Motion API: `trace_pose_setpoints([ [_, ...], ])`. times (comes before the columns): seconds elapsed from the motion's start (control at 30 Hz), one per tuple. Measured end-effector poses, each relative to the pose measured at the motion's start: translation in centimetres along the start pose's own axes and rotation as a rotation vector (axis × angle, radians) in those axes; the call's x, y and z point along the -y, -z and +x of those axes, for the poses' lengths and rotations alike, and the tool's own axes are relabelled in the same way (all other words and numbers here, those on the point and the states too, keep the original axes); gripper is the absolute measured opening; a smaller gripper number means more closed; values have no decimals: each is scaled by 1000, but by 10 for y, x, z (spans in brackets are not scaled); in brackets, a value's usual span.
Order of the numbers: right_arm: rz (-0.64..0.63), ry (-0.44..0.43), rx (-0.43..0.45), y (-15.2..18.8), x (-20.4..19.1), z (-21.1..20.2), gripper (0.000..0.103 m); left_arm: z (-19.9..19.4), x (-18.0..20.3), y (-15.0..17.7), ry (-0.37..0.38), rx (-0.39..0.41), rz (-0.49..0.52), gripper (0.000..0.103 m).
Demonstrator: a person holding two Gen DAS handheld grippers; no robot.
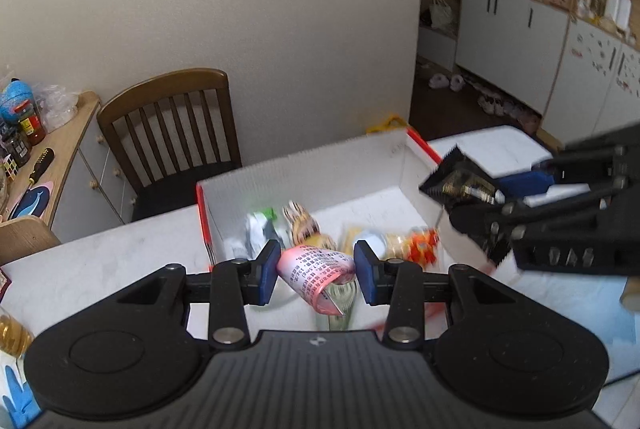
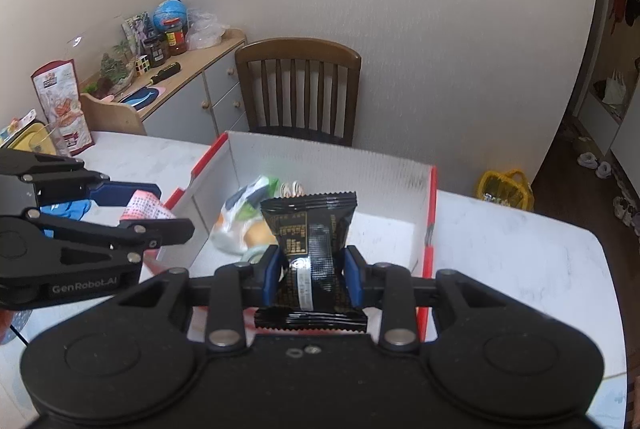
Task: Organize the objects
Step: 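Carry the black pouch and pink roll with both tools over the red box, then lower the pouch and pink roll into the box and open both tools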
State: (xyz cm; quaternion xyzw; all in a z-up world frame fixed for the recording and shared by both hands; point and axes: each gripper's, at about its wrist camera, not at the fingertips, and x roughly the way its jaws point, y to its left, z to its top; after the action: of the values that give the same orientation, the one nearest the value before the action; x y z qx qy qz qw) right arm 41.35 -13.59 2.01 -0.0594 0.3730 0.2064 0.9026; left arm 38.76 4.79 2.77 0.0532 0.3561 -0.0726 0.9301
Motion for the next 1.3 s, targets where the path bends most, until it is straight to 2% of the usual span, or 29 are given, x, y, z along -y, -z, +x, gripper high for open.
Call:
trace_pose_setpoints([
  [0.17, -10, 22, 1, -10, 1, 17, 33, 16, -9, -20, -13, 11, -34, 39],
  [0.37, -6, 54, -24, -15, 6, 45, 33, 50, -12, -32, -32, -27, -40, 39],
  [0.6, 22, 82, -81, -13, 18, 83, 33, 94, -14, -32, -54, -97, -35, 39],
  [0.8, -5, 97, -146, -6, 17, 110, 33, 120, -15, -27, -72, -137, -18, 39],
  [1.3, -17, 87, -212, 7, 19, 131, 33, 166, -22, -22, -86, -246, -7, 39],
])
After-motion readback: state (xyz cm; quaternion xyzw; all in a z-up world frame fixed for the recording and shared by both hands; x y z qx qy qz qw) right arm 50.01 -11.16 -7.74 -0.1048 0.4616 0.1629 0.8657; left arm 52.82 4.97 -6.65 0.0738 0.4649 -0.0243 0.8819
